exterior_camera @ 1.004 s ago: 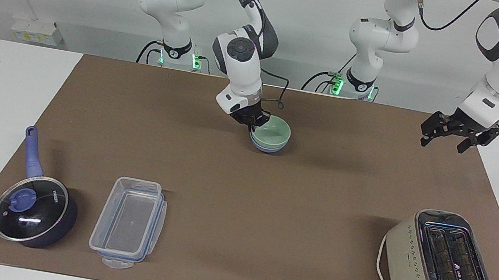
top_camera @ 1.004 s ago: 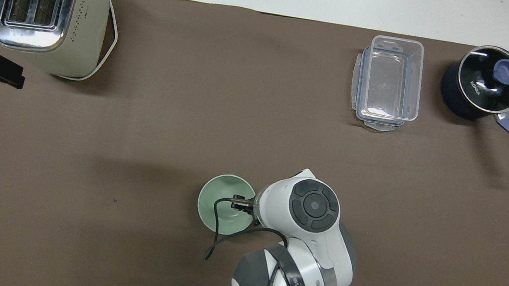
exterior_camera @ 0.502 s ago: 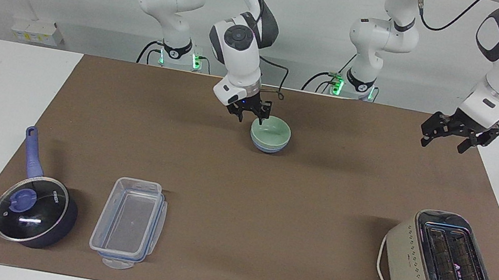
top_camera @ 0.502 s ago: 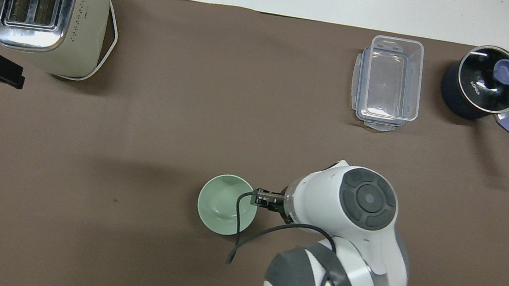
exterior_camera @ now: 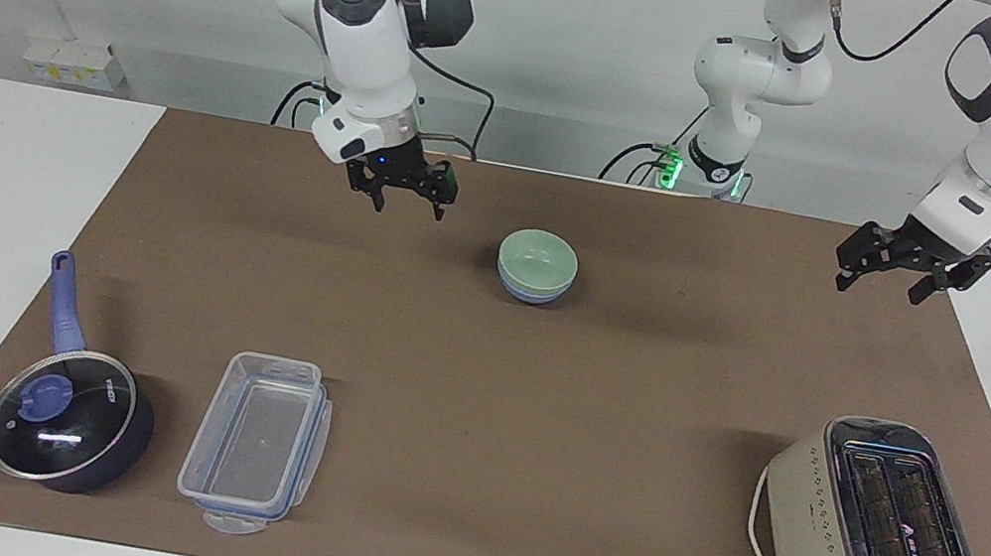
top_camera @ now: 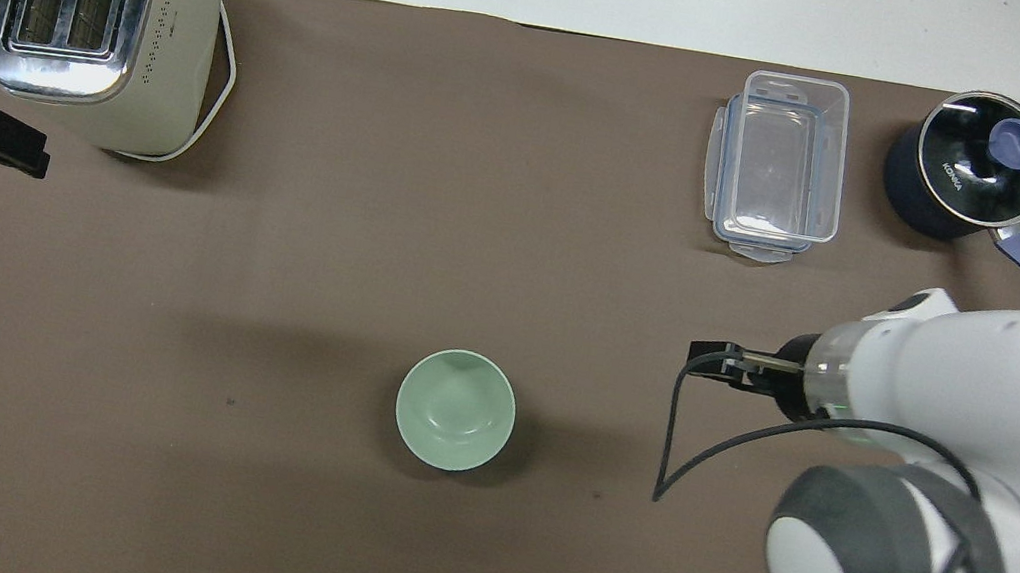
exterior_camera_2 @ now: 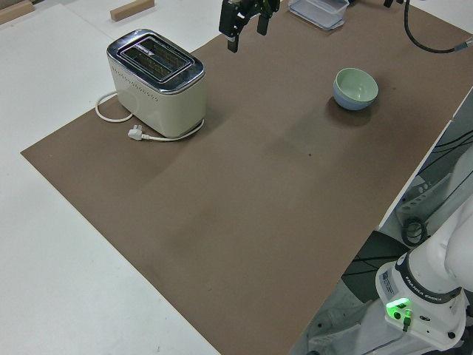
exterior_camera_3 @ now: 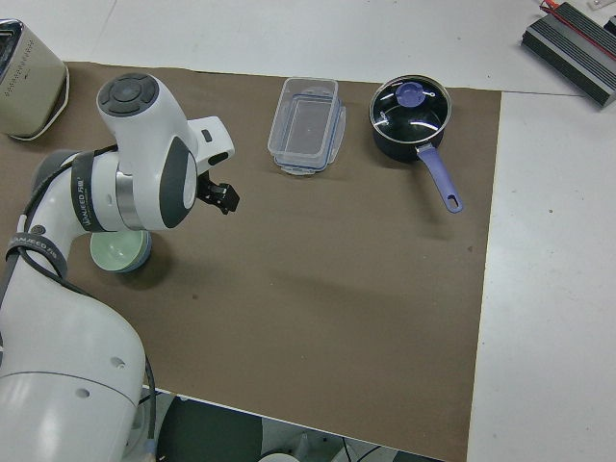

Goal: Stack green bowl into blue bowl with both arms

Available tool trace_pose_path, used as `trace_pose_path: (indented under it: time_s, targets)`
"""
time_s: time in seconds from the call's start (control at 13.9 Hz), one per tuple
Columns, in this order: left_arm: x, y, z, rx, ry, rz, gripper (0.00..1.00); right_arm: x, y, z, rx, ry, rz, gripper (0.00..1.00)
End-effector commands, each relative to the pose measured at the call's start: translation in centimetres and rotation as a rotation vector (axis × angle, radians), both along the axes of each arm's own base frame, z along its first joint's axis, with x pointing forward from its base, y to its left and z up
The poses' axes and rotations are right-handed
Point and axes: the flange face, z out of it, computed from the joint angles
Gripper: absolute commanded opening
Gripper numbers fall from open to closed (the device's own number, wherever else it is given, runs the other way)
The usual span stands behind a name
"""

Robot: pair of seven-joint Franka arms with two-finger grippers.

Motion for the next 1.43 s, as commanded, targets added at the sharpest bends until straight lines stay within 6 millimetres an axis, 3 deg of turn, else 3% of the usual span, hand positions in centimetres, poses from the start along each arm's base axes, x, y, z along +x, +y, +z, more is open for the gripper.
trace_pose_path:
  time_s: [0.0, 0.22, 0.43, 0.57, 0.79, 1.36]
  targets:
    - [-0.2, 0.4, 0.2, 0.017, 0.012, -0.006, 1.0, 1.9, -4.5, 4.2, -0.068, -0.034, -0.006, 1.0]
    - [-0.2, 0.4, 0.2, 0.017, 0.01, -0.006, 1.0, 4.0, -7.9, 9.3, -0.168, -0.082, 0.03, 1.0]
    - [-0.2, 0.4, 0.2, 0.017, 0.01, -0.006, 1.0, 5.2, -9.2, 14.0, -0.171, -0.051, 0.028, 1.0]
    - [-0.2, 0.4, 0.2, 0.017, 0.012, -0.006, 1.0, 5.4, -9.9, 15.5, -0.191, 0.014, 0.027, 1.0]
    - [-0.2, 0.4, 0.2, 0.017, 0.01, -0.006, 1.0, 5.4, -10.1, 16.5, -0.206, 0.005, 0.022, 1.0]
    - [-0.2, 0.4, 0.2, 0.017, 0.01, -0.006, 1.0, 4.7, -10.1, 15.9, -0.182, 0.028, 0.019, 1.0]
